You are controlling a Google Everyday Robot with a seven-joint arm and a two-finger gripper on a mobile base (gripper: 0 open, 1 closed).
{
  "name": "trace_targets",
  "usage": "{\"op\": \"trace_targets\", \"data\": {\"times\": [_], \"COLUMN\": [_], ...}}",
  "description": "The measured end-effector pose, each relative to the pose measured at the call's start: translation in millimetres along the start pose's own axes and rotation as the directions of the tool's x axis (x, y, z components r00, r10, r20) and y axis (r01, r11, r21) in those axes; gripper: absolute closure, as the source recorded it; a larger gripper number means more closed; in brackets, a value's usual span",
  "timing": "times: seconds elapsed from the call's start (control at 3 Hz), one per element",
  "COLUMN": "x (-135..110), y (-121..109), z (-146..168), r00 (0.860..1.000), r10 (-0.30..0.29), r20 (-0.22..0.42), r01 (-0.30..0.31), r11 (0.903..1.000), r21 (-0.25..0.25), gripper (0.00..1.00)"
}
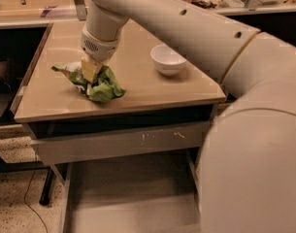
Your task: Place green rice chip bag into middle drawer
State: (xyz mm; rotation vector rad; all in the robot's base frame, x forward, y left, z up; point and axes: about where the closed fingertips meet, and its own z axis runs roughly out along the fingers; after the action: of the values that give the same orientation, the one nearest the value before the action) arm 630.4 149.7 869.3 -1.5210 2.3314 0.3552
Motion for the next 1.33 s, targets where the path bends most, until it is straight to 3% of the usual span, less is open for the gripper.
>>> {"op": "trace_targets", "data": {"times": [0.67,1.0,1.33], "x": [44.3,70.0,72.5], "y": [60.7,67.2,74.8], "z": [-36.5,-14.5,-23.8], "r00": [0.994,0.998,0.998], "r10": [0.011,0.014,0.021], "r20": [0.109,0.067,0.065], "r01": [-0.025,-0.023,-0.030], "r11": [0.9909,0.9914,0.9905], "r21": [0.132,0.129,0.134], "gripper": [1.00,1.00,1.00]}}
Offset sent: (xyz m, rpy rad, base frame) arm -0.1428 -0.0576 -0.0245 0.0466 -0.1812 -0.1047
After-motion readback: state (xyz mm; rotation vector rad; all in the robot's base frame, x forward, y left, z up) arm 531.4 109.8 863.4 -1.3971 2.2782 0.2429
